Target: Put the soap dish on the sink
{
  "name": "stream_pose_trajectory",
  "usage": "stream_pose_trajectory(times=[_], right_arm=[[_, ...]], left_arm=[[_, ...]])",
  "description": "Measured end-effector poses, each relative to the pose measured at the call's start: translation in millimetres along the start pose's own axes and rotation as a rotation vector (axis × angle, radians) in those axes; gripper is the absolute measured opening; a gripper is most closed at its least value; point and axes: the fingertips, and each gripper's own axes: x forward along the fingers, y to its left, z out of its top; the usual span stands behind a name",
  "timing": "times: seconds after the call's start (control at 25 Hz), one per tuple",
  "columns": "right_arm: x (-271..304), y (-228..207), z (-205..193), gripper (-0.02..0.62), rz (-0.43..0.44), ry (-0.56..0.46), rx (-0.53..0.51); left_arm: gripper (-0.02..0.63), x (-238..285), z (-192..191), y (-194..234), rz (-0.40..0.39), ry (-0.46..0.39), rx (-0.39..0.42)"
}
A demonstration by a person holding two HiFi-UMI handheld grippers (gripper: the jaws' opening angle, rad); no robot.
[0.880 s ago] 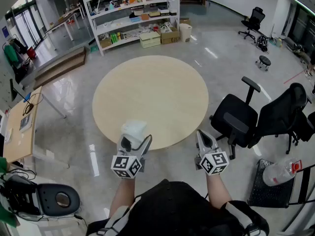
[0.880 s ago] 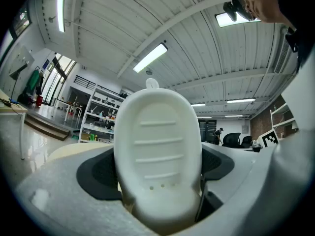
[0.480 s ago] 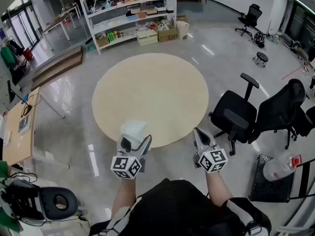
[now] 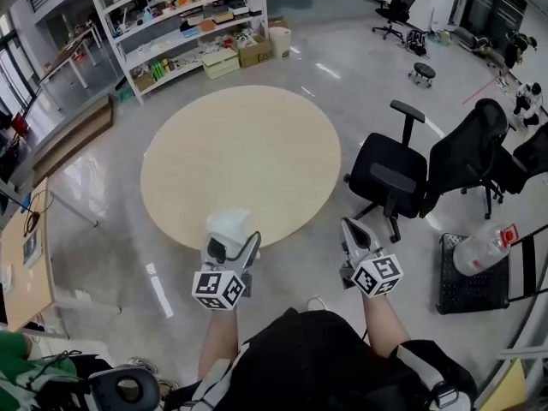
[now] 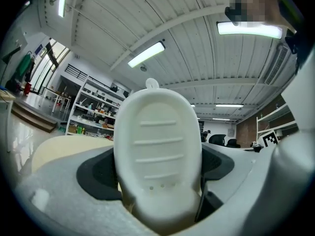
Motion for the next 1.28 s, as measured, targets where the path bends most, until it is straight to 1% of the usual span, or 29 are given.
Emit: stream_pose_trajectory(times=[0.16,0.28,0.4,0.52,0.72,0.92,1.04,1.28], right_arm=[[-33.4,-6.0,0.7,0.006,-0.097,-0.005,-0.005],[-60.5,-10.7,11.2,0.006,-0.166,-0.013,-0.017],[-87.1,-23.7,23.6,0.006,-0.229,-0.038,-0.027],[-112.2,-37.9,30.7,0.006,-0.27,-0.065,-0.031],[-165.4,-57.4,48.5,0.006,-0.327,-0.113,-0.04],[-234.9,-85.4,61.7,0.006,-0.398,-0.123,-0.068],[-275.5,-101.7,68.1,0.006,-0.454,-0.137,-0.083],[-364.4,-123.7,75.4,0.006,-0.585,-0.181,-0.08]], left_arm=[[0.465,6.0,-6.6,-13.8,-0.079,0.02,-0.006],[0.465,13.4,-8.5,-28.9,-0.137,0.036,-0.01],[0.463,25.3,-8.5,-52.1,-0.194,0.032,-0.013],[0.465,36.9,-11.8,-81.0,-0.249,0.03,-0.007],[0.463,45.2,-12.9,-140.1,-0.323,0.026,0.005],[0.464,50.7,-23.9,-216.1,-0.408,0.025,0.001],[0.463,52.7,-35.0,-261.0,-0.467,0.037,-0.002],[0.463,53.5,-55.6,-345.4,-0.593,0.073,-0.006]])
